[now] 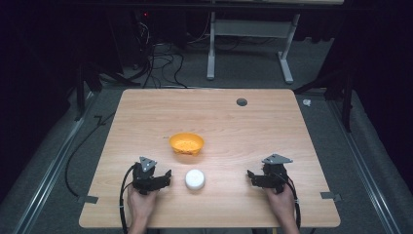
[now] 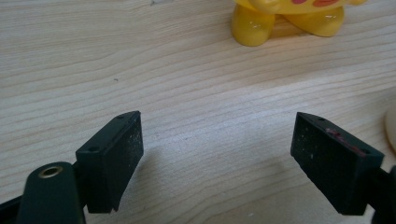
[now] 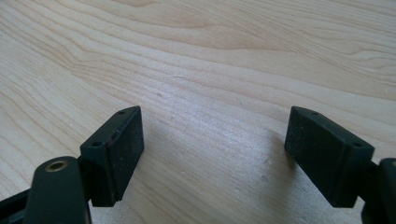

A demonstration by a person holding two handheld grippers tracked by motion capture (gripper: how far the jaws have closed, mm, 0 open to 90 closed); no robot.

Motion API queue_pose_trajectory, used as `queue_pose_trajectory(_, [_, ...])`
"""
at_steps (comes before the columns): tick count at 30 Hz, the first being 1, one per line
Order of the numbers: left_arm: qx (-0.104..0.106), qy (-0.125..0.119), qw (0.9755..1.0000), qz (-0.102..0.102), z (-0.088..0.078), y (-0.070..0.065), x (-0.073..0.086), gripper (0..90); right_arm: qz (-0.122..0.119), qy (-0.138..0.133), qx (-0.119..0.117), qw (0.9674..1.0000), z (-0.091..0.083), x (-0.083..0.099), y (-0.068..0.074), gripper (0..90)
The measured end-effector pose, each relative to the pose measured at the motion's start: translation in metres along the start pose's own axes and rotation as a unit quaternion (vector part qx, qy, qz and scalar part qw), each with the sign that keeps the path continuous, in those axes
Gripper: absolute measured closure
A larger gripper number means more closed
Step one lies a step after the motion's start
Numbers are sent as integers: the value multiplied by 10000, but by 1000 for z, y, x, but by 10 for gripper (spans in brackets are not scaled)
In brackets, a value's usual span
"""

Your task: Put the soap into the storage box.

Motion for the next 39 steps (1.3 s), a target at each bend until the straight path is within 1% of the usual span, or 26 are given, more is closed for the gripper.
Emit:
queue_pose_trajectory(3, [-4, -10, 10000, 59, -3, -1, -1, 167, 0, -1, 0, 10000, 0, 0, 0, 206])
queue_pose_trajectory(4, [105, -89, 9999, 48, -6, -3, -4, 187, -1, 0, 0, 10000, 0, 0, 0, 206])
queue_pose_trajectory(6, [192, -147, 9997, 61, -10, -6, -6, 193, 0, 0, 2, 10000, 0, 0, 0, 206])
queue_pose_trajectory(8, [249, -161, 9995, 128, -12, -9, -8, 192, -2, 0, 2, 10000, 0, 0, 0, 206])
queue_pose_trajectory(16, [511, -277, 9981, 185, -21, -21, -15, 154, 1, 1, -1, 10000, 0, 0, 0, 206])
queue_pose_trajectory(20, [587, -316, 9974, 266, -24, -28, -18, 149, -6, -4, -2, 10000, 0, 0, 0, 206])
queue_pose_trajectory(21, [651, -327, 9970, 260, -25, -31, -19, 148, -7, -4, -2, 10000, 0, 0, 0, 206])
queue_pose_trajectory(25, [781, -368, 9956, 355, -30, -40, -23, 146, -8, -4, -4, 10000, 0, 0, 0, 206])
queue_pose_trajectory(28, [911, -420, 9942, 400, -32, -47, -25, 144, -1, -4, -8, 10000, 0, 0, 0, 206])
queue_pose_trajectory(30, [971, -405, 9933, 479, -32, -53, -25, 143, -2, -4, -9, 10000, 0, 0, 0, 206])
queue_pose_trajectory(37, [1193, -349, 9901, 659, -32, -70, -25, 143, 4, -2, -6, 10000, 0, 0, 0, 206])
queue_pose_trajectory(38, [1216, -297, 9895, 729, -31, -73, -24, 143, 0, -3, -8, 10000, 0, 0, 0, 206])
queue_pose_trajectory(39, [1237, -271, 9891, 750, -30, -75, -24, 143, -2, -3, -7, 10000, 0, 0, 0, 206])
Point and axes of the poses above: each handheld gripper's, and its own axes: z roughly forward along the jaws, x roughly out of its underside, y roughly to its left, the point moved 7 cm from there along z, roughly forward along the jaws, and after that the axes turned 3 degrees about y, right-handed, at the moved point
